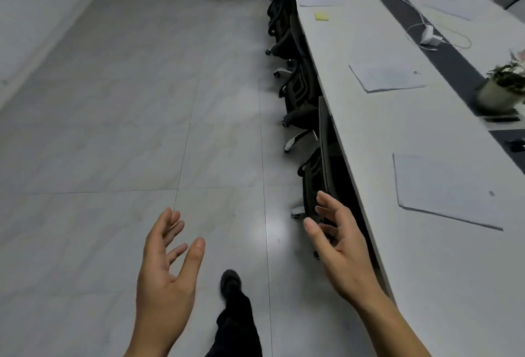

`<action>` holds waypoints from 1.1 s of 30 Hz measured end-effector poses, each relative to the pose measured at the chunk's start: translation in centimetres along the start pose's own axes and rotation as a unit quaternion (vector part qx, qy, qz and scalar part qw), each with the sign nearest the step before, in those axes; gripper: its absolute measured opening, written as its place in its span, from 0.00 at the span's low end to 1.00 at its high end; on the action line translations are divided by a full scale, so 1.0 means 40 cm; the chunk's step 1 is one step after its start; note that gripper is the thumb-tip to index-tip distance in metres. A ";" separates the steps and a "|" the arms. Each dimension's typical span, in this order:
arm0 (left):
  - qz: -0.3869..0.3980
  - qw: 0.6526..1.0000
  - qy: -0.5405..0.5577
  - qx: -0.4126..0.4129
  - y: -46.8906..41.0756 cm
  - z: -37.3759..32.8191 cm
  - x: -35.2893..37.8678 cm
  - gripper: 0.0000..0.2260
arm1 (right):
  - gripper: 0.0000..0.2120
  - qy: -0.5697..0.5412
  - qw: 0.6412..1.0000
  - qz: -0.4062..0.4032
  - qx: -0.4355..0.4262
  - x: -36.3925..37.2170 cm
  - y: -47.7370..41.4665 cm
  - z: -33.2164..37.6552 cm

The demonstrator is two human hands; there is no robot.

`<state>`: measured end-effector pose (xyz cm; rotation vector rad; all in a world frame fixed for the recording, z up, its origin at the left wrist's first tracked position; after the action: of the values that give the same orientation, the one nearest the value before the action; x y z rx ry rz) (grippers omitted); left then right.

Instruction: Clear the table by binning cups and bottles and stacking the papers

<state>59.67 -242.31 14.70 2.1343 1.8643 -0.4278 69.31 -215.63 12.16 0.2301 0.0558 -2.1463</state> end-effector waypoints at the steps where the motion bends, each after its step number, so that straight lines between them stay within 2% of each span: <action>1: -0.006 1.000 0.004 -0.008 -0.068 0.019 0.007 0.29 | 0.29 0.008 1.000 0.006 -0.002 0.038 -0.074 -0.005; 5: 0.005 1.000 0.014 -0.026 -0.378 0.051 0.042 0.27 | 0.29 0.022 1.000 0.008 0.001 0.162 -0.349 0.003; 12: 0.062 0.998 -0.008 0.029 -0.915 -0.098 0.128 0.26 | 0.27 -0.015 0.999 -0.045 0.001 0.255 -0.751 0.124; 17: 0.104 0.993 -0.020 0.044 -1.257 -0.120 0.281 0.27 | 0.25 -0.045 0.992 -0.119 0.028 0.275 -1.042 0.070; 22: 0.130 0.990 -0.045 0.030 -1.601 -0.128 0.446 0.26 | 0.24 -0.036 0.990 -0.129 0.042 0.297 -1.434 0.000; 26: 0.100 0.993 -0.051 0.021 -1.897 -0.225 0.482 0.29 | 0.25 -0.049 0.991 -0.121 0.033 0.304 -1.771 0.072; 30: 0.052 0.998 -0.031 0.028 -2.189 -0.300 0.503 0.27 | 0.25 -0.047 0.995 -0.090 0.006 0.340 -2.109 0.161; 33: 0.020 1.000 -0.017 0.004 -2.377 -0.284 0.537 0.24 | 0.24 -0.047 0.996 -0.073 0.008 0.372 -2.331 0.173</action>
<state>-31.42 -205.72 15.50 2.1514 1.8014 -0.4615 -17.17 -177.09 11.63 0.1383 0.0011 -2.3014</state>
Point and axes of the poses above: each hand's wrist, its own y-axis away from the middle knuckle, its own x-axis out of the palm, z = x × y, the point moved 6 cm from there along -y, towards the middle knuckle, and after that the axes turned 10 degrees about -y, right-handed, at the moved point
